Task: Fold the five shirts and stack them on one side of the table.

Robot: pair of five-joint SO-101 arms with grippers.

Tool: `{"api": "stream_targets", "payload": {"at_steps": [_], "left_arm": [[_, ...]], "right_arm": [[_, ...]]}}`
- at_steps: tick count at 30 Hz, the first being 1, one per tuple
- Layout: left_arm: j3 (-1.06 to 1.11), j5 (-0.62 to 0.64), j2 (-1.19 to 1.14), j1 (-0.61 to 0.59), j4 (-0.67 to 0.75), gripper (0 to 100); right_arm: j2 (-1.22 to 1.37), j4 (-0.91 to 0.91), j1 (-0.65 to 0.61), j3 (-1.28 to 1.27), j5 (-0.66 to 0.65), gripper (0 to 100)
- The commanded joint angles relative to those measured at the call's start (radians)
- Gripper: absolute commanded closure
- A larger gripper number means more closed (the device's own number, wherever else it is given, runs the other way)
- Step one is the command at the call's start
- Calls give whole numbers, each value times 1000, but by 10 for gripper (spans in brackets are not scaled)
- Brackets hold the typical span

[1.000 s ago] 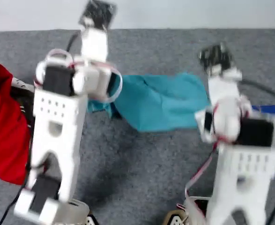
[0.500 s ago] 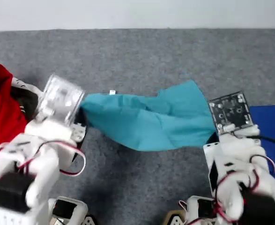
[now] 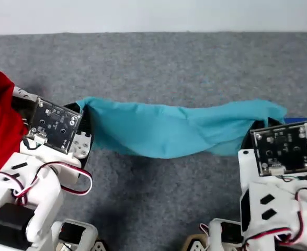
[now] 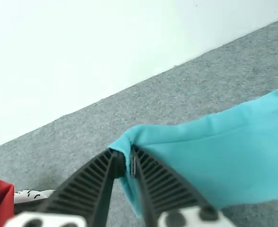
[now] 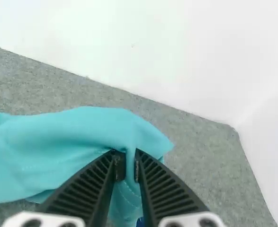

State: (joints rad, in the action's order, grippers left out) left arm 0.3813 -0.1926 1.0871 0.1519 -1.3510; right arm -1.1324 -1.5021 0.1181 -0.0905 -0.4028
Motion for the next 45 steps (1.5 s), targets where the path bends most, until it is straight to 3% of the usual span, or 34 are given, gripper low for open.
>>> {"api": "stream_targets", "payload": {"at_steps": [1, 8, 15, 20, 25, 30, 35, 40, 45], "left_arm": [[2, -9, 9, -54, 11, 987], [82, -9, 8, -180, -63, 987], [298, -35, 6, -117, -104, 986], [484, -155, 6, -112, 9, 986], [696, -157, 5, -114, 199, 985], [789, -152, 5, -115, 222, 945], [782, -83, 5, -190, 196, 821], [598, -75, -8, -230, 132, 808], [418, -75, -298, -226, 115, 808]], "right_arm": [[12, -25, 13, 26, 12, 989], [71, -116, 13, -104, 12, 989], [147, -108, 13, -224, 12, 989], [246, -8, 7, -347, -25, 989], [334, 136, 5, -479, -35, 989], [380, 165, 5, -516, -35, 989], [387, 165, 5, -516, -37, 989], [389, 165, 5, -516, -37, 989], [389, 166, 4, -516, -37, 989]]}}
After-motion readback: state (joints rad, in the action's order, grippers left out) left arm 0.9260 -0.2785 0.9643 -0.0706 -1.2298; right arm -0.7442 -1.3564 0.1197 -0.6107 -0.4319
